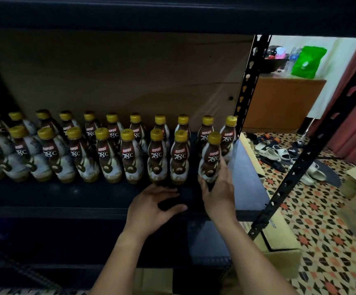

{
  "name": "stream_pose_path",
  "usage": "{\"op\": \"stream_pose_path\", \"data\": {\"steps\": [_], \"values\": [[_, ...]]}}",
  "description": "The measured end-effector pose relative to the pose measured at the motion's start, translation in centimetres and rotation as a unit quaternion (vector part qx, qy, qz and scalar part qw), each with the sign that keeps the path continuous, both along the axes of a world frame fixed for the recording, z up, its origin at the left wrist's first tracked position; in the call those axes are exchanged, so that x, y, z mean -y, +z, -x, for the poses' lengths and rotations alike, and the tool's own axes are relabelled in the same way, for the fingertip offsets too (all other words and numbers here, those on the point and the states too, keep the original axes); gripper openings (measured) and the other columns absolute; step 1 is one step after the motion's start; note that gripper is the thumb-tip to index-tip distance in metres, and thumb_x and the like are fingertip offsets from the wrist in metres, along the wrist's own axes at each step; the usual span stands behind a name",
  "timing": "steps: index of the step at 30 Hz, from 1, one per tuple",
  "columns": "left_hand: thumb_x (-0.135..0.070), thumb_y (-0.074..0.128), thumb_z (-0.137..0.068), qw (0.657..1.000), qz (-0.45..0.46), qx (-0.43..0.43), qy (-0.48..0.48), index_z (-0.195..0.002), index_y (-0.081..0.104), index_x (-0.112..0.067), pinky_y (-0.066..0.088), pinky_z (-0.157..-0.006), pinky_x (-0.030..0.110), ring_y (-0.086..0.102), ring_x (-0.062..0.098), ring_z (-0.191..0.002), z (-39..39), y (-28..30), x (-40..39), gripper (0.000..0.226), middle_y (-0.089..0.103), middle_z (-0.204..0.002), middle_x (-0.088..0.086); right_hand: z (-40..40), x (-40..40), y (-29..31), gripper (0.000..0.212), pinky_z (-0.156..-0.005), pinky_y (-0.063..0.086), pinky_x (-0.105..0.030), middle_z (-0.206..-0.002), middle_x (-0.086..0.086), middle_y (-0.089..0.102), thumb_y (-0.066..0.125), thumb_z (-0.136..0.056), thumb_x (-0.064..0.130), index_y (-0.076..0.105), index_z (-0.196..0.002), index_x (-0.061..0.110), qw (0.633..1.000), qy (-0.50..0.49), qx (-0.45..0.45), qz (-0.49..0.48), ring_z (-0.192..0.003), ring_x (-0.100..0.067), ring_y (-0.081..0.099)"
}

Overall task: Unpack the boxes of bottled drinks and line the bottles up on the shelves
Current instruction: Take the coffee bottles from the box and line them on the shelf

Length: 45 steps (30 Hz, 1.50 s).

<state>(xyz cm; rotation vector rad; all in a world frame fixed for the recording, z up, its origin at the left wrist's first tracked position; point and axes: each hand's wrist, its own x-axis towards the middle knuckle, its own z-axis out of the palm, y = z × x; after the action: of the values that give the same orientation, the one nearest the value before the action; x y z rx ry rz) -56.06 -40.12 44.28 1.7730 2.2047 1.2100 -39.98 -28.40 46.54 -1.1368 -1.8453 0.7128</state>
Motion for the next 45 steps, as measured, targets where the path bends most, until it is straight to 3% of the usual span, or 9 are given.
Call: {"op": "stream_pose_path", "data": {"steps": [5, 12, 21, 28, 33, 37, 40, 42, 45], "values": [[-0.084, 0.063, -0.072, 1.000, 0.008, 0.003, 0.004, -0.107, 0.079, -0.041, 0.041, -0.096, 0.007, 0.051, -0.014, -0.118, -0.3, 0.3, 0.2, 0.057, 0.066, -0.115, -0.036, 0.1, 0.2, 0.3, 0.077, -0.108, 0.037, -0.027, -0.150, 0.002, 0.040, 0.067, -0.095, 0.019, 0.023, -0.157, 0.030, 1.000, 0.005, 0.005, -0.009, -0.138, -0.016, 0.041], [-0.081, 0.064, -0.072, 1.000, 0.015, 0.009, 0.006, -0.107, 0.079, -0.041, 0.034, -0.092, -0.001, 0.052, -0.014, -0.117, -0.5, 0.7, 0.5, 0.056, 0.066, -0.116, -0.035, 0.4, 0.4, 0.4, 0.080, -0.103, 0.046, -0.038, -0.149, 0.001, 0.044, 0.067, -0.095, 0.021, 0.020, -0.158, 0.031, 1.000, -0.012, 0.018, -0.019, -0.135, -0.021, 0.047], [-0.083, 0.062, -0.072, 1.000, 0.005, 0.005, 0.007, -0.107, 0.079, -0.040, 0.045, -0.095, 0.012, 0.054, -0.013, -0.117, -0.5, 0.5, 0.5, 0.058, 0.066, -0.116, -0.035, 0.6, 0.6, 0.4, 0.084, -0.102, 0.048, -0.040, -0.149, -0.001, 0.043, 0.069, -0.094, 0.022, 0.017, -0.159, 0.030, 0.999, -0.021, 0.030, -0.019, -0.135, -0.022, 0.047], [-0.082, 0.061, -0.074, 1.000, -0.004, -0.004, 0.001, -0.108, 0.079, -0.038, 0.047, -0.095, 0.015, 0.054, -0.011, -0.119, -0.4, 0.3, 0.5, 0.058, 0.066, -0.117, -0.035, 0.5, 0.8, 0.3, 0.097, -0.101, 0.048, -0.042, -0.157, -0.001, 0.033, 0.071, -0.091, 0.034, 0.004, -0.161, 0.026, 0.997, -0.028, 0.077, 0.006, -0.139, -0.024, 0.043], [-0.056, 0.079, -0.080, 0.994, -0.085, 0.055, -0.047, -0.084, 0.083, -0.028, 0.054, -0.081, 0.028, 0.066, 0.000, -0.094, -0.1, -0.2, 0.8, 0.029, 0.075, -0.093, -0.022, 0.2, 1.9, -0.1, 0.100, -0.095, 0.053, -0.047, -0.150, -0.008, 0.035, 0.073, -0.090, 0.030, 0.000, -0.160, 0.028, 0.994, -0.064, 0.080, -0.026, -0.133, -0.029, 0.045], [-0.024, 0.085, -0.086, 0.974, -0.203, 0.062, -0.075, -0.067, 0.075, -0.011, 0.051, -0.067, 0.035, 0.068, 0.009, -0.069, -0.1, -1.1, 2.6, 0.025, 0.073, -0.073, -0.011, 0.9, 4.2, -2.8, 0.069, -0.095, 0.045, -0.060, -0.128, -0.012, 0.045, 0.072, -0.093, 0.025, 0.033, -0.150, 0.015, 0.982, -0.107, 0.000, -0.155, -0.114, -0.036, 0.050], [-0.014, 0.080, -0.090, 0.963, -0.251, 0.015, -0.093, -0.065, 0.070, -0.005, 0.048, -0.062, 0.033, 0.063, 0.015, -0.063, -0.1, -3.4, 4.6, 0.028, 0.070, -0.070, -0.003, 1.9, 7.0, -5.9, 0.044, -0.094, 0.044, -0.046, -0.115, -0.016, 0.051, 0.074, -0.090, 0.019, 0.050, -0.126, 0.010, 0.957, -0.113, -0.059, -0.262, -0.099, -0.039, 0.054], [-0.013, 0.078, -0.092, 0.968, -0.227, 0.004, -0.109, -0.068, 0.070, -0.004, 0.048, -0.061, 0.032, 0.062, 0.017, -0.064, 0.9, -7.1, 6.4, 0.026, 0.068, -0.070, -0.002, 3.0, 9.2, -9.4, 0.039, -0.095, 0.035, -0.034, -0.112, -0.014, 0.050, 0.073, -0.088, 0.018, 0.050, -0.119, 0.011, 0.953, -0.084, -0.045, -0.288, -0.098, -0.034, 0.052], [-0.020, 0.074, -0.095, 0.990, -0.122, 0.017, -0.062, -0.074, 0.071, -0.009, 0.051, -0.064, 0.033, 0.062, 0.013, -0.068, 4.2, -16.6, 9.4, 0.024, 0.068, -0.074, -0.005, 5.1, 12.0, -17.4, 0.033, -0.093, 0.034, -0.035, -0.108, -0.012, 0.054, 0.070, -0.089, 0.024, 0.052, -0.115, 0.013, 0.975, -0.031, 0.000, -0.219, -0.100, -0.029, 0.052]]}}
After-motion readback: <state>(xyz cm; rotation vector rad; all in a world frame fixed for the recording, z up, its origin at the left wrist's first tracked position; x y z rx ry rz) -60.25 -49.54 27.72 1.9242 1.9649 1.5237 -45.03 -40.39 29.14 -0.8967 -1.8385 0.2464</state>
